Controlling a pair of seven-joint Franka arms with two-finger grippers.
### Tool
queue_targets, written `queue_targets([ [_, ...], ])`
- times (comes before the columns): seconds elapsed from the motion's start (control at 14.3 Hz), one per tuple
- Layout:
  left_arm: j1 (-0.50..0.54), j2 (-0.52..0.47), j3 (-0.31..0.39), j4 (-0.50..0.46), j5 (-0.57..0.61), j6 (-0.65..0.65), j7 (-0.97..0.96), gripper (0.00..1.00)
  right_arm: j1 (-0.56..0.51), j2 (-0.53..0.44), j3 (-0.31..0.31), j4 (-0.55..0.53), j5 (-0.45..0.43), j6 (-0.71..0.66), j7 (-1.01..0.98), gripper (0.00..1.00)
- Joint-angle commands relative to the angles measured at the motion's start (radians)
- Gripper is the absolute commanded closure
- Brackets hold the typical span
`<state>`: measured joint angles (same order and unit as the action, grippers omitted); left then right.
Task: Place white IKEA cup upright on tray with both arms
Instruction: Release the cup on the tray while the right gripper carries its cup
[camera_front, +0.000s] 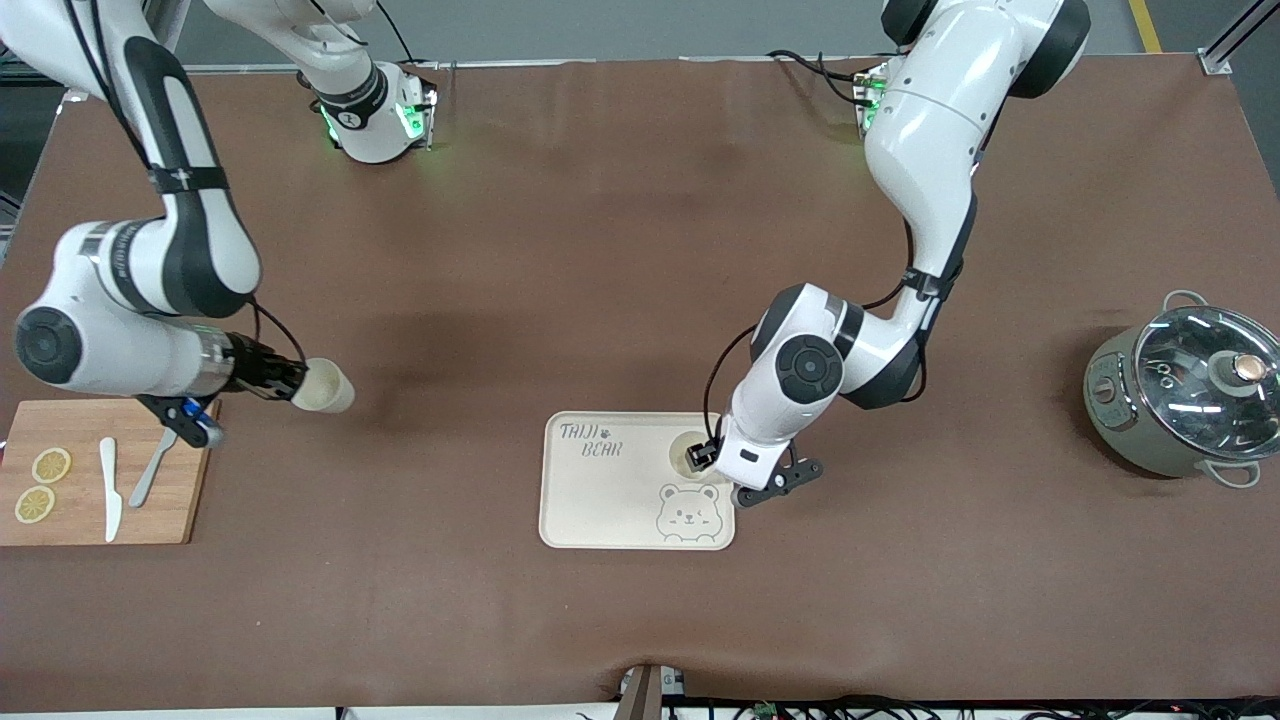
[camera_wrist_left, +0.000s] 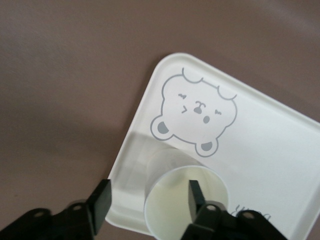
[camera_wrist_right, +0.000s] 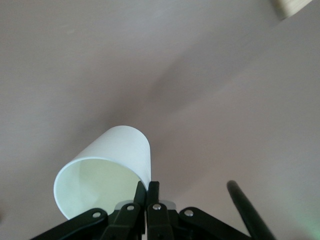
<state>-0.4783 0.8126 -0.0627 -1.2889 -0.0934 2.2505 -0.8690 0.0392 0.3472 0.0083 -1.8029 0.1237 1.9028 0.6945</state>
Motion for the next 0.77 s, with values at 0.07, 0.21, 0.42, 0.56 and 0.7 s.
queue_targets([
  [0.07,0.056,-0.165,0.032,-0.02,0.035,-0.141,0.018,0.0,0.128,0.123,-0.007,0.181,0.129,-0.021,0.225,1.0],
  [0.21,0.107,-0.226,0.032,-0.018,0.037,-0.205,0.054,0.0,0.194,0.206,-0.007,0.281,0.168,-0.016,0.371,1.0],
  [0.42,0.188,-0.292,0.032,-0.02,0.037,-0.29,0.194,0.0,0.289,0.335,-0.007,0.463,0.177,0.03,0.593,1.0],
  [0.56,0.251,-0.343,0.03,-0.021,0.037,-0.331,0.315,0.0,0.344,0.374,-0.007,0.488,0.177,0.157,0.693,1.0],
  [0.7,0.296,-0.387,0.032,-0.026,0.038,-0.409,0.335,0.0,0.401,0.401,-0.007,0.49,0.175,0.305,0.768,1.0],
])
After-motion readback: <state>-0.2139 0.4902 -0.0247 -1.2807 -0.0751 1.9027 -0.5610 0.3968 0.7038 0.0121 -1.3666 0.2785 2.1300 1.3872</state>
